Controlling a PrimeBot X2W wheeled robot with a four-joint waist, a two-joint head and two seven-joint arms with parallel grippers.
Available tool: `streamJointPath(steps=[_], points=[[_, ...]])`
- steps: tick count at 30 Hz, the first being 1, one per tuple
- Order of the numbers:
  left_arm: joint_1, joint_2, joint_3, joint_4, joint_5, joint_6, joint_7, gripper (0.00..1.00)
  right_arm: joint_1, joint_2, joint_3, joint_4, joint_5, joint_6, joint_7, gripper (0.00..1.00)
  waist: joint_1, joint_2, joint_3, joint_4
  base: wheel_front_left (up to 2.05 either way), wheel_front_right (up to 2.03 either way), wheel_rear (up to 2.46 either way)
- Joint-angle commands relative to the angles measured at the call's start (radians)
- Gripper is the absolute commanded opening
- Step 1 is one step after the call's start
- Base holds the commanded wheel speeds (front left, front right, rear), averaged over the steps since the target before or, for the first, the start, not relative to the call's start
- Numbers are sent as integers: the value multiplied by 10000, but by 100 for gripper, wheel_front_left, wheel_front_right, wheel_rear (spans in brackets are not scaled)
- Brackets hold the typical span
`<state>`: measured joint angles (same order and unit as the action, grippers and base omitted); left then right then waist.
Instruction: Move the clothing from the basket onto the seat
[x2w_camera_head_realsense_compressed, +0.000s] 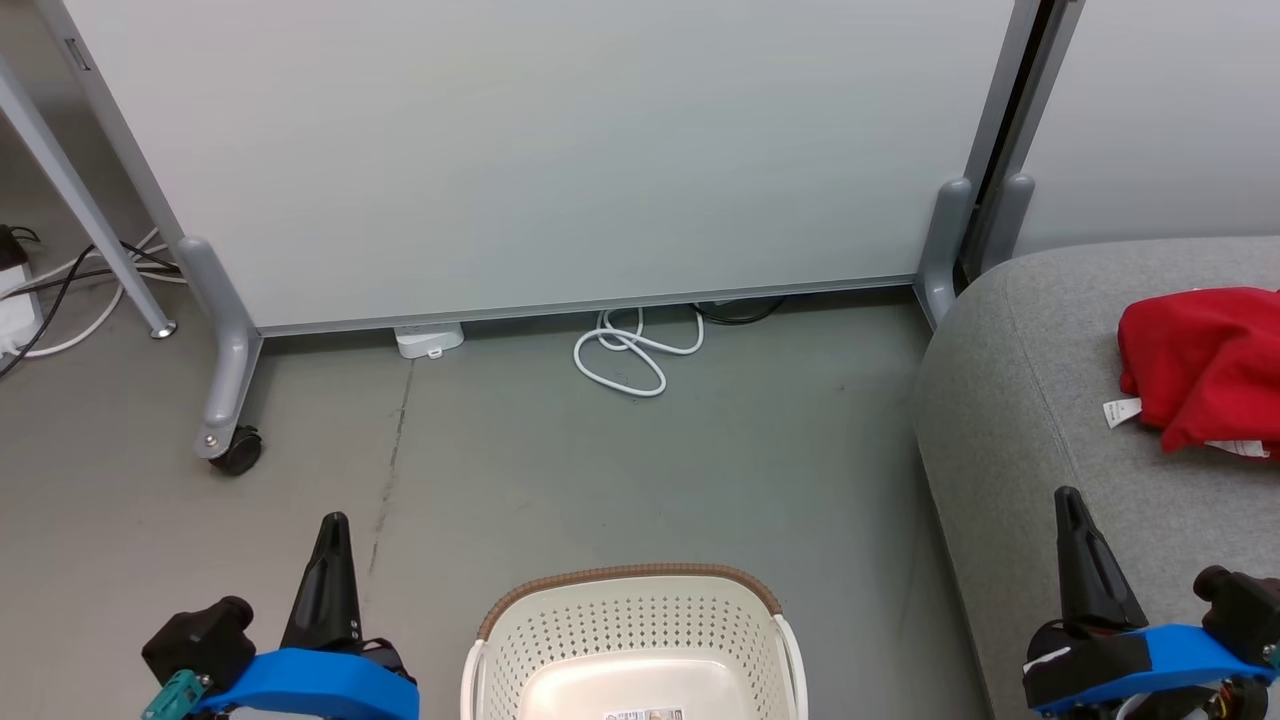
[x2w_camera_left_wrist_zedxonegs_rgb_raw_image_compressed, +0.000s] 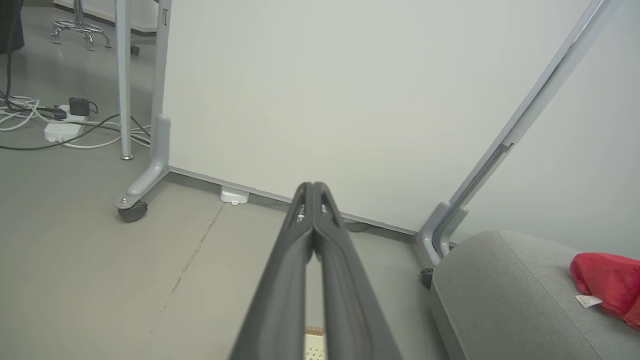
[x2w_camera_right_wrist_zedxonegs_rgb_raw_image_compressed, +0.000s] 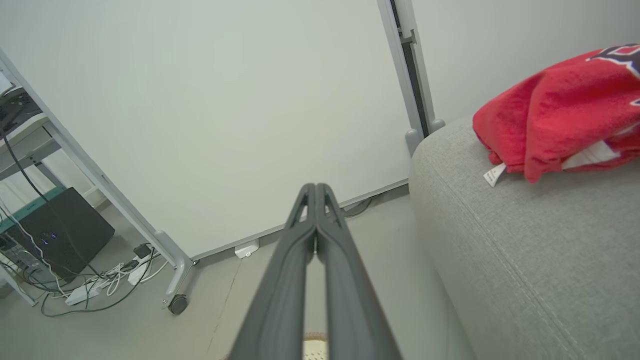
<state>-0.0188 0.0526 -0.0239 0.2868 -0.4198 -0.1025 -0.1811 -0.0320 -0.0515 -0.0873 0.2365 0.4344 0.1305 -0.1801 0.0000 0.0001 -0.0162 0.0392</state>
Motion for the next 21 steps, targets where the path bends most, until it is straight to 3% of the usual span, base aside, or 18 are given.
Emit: streamJointPath(steps=[1, 21], points=[[-319, 16, 80, -196, -344, -27, 71, 0, -244, -19, -29, -155, 367, 1, 62, 0, 0, -1, 2, -3, 0, 0, 0], [-502, 7, 427, -278, -3487, -103, 845, 0, -419, -12, -88, -110, 3467, 1, 834, 0, 0, -1, 37, -75, 0, 0, 0]])
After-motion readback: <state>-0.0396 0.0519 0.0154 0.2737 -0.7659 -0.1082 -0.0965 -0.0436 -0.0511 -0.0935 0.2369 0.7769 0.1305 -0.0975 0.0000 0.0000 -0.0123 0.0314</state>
